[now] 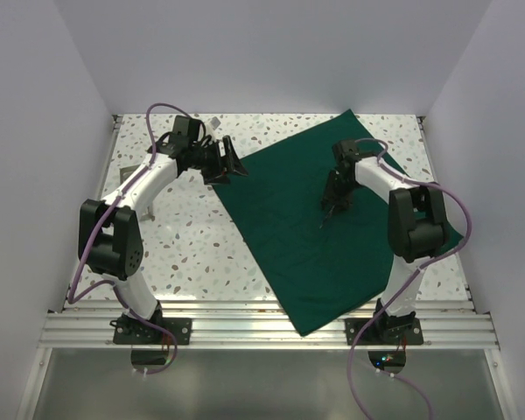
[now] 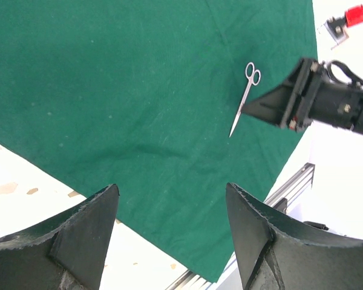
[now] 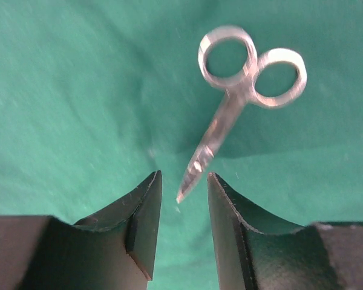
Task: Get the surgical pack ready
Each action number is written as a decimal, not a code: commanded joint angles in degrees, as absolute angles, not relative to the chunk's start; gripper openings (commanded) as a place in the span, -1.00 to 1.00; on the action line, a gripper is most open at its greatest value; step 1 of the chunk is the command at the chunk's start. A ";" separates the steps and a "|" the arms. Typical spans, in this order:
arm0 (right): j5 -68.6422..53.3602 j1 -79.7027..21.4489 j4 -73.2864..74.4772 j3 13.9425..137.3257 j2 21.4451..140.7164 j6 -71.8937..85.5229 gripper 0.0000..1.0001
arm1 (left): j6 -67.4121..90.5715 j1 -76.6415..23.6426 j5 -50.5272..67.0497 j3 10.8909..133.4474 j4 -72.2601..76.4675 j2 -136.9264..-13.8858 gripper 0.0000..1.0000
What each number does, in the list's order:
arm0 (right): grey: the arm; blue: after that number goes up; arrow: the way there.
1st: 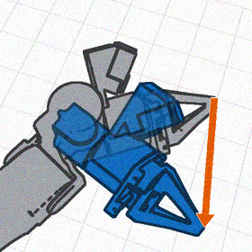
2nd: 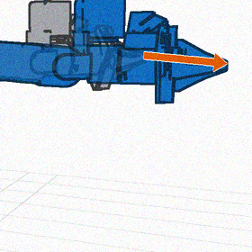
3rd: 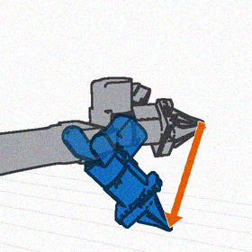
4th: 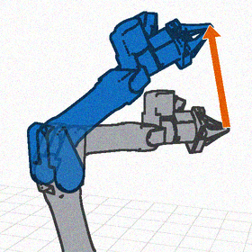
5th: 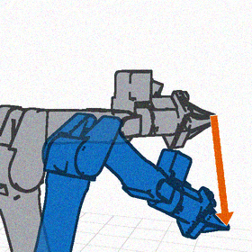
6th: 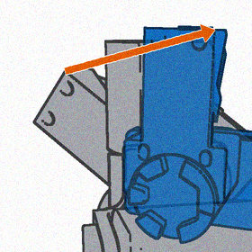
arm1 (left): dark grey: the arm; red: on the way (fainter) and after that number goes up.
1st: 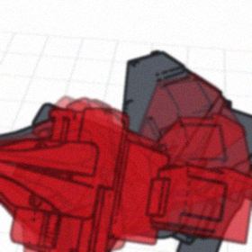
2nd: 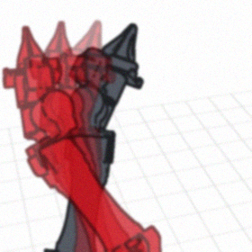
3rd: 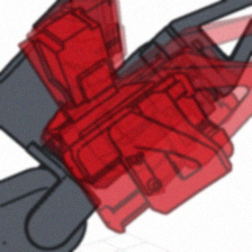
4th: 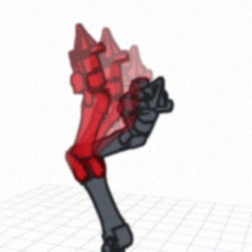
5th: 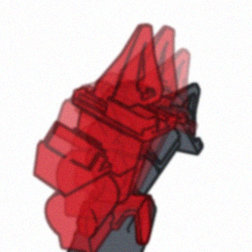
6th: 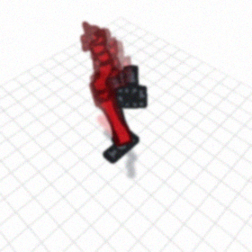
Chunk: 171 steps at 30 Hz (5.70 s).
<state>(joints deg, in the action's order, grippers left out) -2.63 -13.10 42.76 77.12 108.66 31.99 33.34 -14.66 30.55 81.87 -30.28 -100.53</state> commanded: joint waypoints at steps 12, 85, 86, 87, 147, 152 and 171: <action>-2.37 -14.76 43.50 75.15 107.05 33.57 -0.22 | 32.26 -14.33 32.78 82.09 -28.57 -100.28 0.50; -32.17 -16.61 35.95 73.30 103.89 36.04 -1.00 | 76.54 -31.73 41.93 76.20 5.18 -118.21 0.40; -32.34 -16.61 35.95 73.21 103.89 35.95 -1.00 | 76.73 -31.82 41.40 76.90 5.01 -119.26 0.40; -32.52 -16.70 35.86 73.13 103.89 35.86 -1.00 | 76.90 -32.08 41.48 78.73 4.75 -119.79 0.40; 1.14 -34.45 55.73 89.74 120.58 34.01 -0.24 | 45.79 -19.34 18.46 80.77 -30.67 -106.35 0.45; 0.62 -34.28 54.15 88.95 122.34 34.45 -0.41 | 45.70 -19.34 18.63 80.68 -30.94 -106.00 0.45; -6.85 -30.76 55.55 91.06 118.12 31.38 -0.78 | 48.43 -19.42 20.83 80.25 -29.71 -105.21 0.46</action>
<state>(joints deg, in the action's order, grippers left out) -4.25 -31.59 56.10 89.08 120.22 32.77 47.51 -19.88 19.75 79.99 -30.89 -108.20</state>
